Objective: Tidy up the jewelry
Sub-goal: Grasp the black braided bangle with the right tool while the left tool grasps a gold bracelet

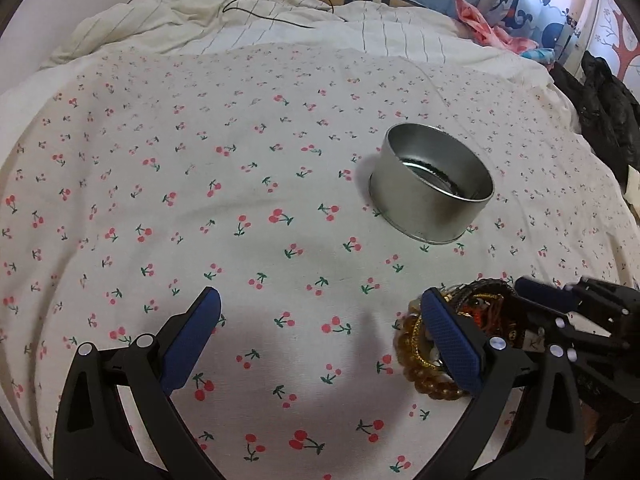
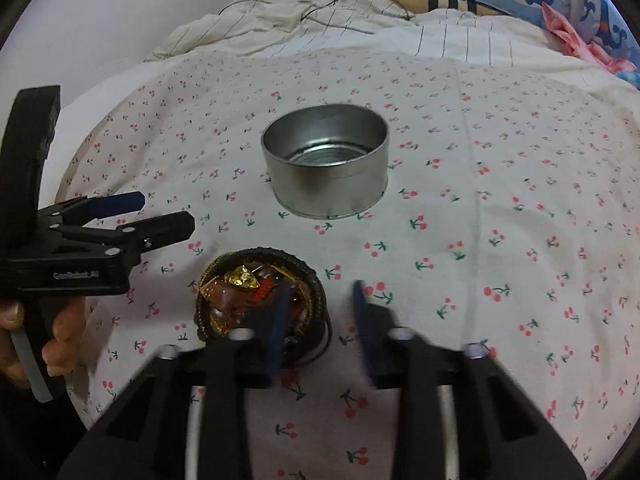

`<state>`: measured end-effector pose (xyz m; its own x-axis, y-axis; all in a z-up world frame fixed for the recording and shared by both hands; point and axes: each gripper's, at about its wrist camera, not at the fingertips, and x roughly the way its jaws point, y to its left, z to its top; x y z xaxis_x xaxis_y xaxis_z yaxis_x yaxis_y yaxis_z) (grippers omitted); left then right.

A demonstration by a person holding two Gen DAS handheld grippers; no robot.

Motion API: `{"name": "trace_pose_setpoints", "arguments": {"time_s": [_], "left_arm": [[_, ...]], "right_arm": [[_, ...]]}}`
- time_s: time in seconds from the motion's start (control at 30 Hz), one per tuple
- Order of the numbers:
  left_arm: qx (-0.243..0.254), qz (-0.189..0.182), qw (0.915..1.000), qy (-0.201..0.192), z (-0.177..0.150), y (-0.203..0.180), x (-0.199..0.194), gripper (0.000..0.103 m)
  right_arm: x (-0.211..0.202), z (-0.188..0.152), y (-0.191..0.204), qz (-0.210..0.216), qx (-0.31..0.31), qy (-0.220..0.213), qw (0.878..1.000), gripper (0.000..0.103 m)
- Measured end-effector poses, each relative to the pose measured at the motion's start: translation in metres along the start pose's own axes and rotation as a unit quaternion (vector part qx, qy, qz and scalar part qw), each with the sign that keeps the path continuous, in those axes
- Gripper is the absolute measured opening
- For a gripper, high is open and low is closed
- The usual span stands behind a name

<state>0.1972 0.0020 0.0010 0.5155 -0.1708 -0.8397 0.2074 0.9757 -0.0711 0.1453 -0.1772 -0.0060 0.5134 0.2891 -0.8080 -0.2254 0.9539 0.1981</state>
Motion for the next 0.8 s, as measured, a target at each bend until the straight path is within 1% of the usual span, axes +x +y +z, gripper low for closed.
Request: {"name": "trace_pose_setpoints", "arguments": {"time_s": [0.1, 0.17, 0.3, 0.37, 0.47, 0.53, 0.6, 0.67, 0.7, 0.73, 0.77, 0.8], "left_arm": [[-0.010, -0.008, 0.9999, 0.007, 0.001, 0.005, 0.001, 0.097], [-0.017, -0.012, 0.9998, 0.007, 0.001, 0.009, 0.000, 0.097], [-0.022, -0.013, 0.9997, 0.003, 0.002, 0.013, -0.002, 0.097], [-0.018, -0.021, 0.9996, 0.003, 0.002, 0.013, -0.003, 0.097], [0.005, -0.047, 0.9989, 0.006, 0.000, 0.004, -0.003, 0.097], [0.028, -0.064, 0.9976, 0.009, -0.003, -0.007, -0.003, 0.097], [0.055, -0.071, 0.9958, 0.018, -0.008, -0.020, 0.002, 0.097], [0.059, -0.072, 0.9953, 0.026, -0.011, -0.025, 0.009, 0.097], [0.048, -0.081, 0.9951, 0.031, -0.012, -0.024, 0.014, 0.097], [0.035, -0.094, 0.9943, 0.038, -0.012, -0.022, 0.018, 0.097], [0.011, -0.115, 0.9920, 0.051, -0.012, -0.017, 0.023, 0.097], [-0.011, -0.134, 0.9893, 0.057, -0.012, -0.012, 0.026, 0.097]], "right_arm": [[-0.002, 0.000, 0.002, 0.007, -0.001, -0.008, 1.000, 0.009], [-0.011, -0.001, 0.000, 0.019, 0.010, -0.022, 1.000, 0.009], [-0.029, 0.000, -0.014, 0.025, 0.040, -0.053, 0.997, 0.009], [-0.035, 0.002, -0.023, 0.009, 0.054, -0.063, 0.997, 0.009], [-0.037, 0.003, -0.045, -0.005, 0.089, -0.063, 0.994, 0.009], [-0.037, 0.003, -0.058, -0.044, 0.102, -0.059, 0.992, 0.009], [-0.031, 0.003, -0.065, -0.082, 0.105, -0.046, 0.990, 0.009], [-0.024, 0.001, -0.071, -0.093, 0.109, -0.029, 0.989, 0.009], [-0.018, 0.001, -0.072, -0.095, 0.112, -0.017, 0.989, 0.010], [-0.013, 0.001, -0.073, -0.095, 0.113, -0.009, 0.989, 0.011], [-0.009, 0.001, -0.074, -0.090, 0.115, -0.001, 0.989, 0.015], [-0.006, 0.001, -0.076, -0.085, 0.121, 0.001, 0.989, 0.032]]}}
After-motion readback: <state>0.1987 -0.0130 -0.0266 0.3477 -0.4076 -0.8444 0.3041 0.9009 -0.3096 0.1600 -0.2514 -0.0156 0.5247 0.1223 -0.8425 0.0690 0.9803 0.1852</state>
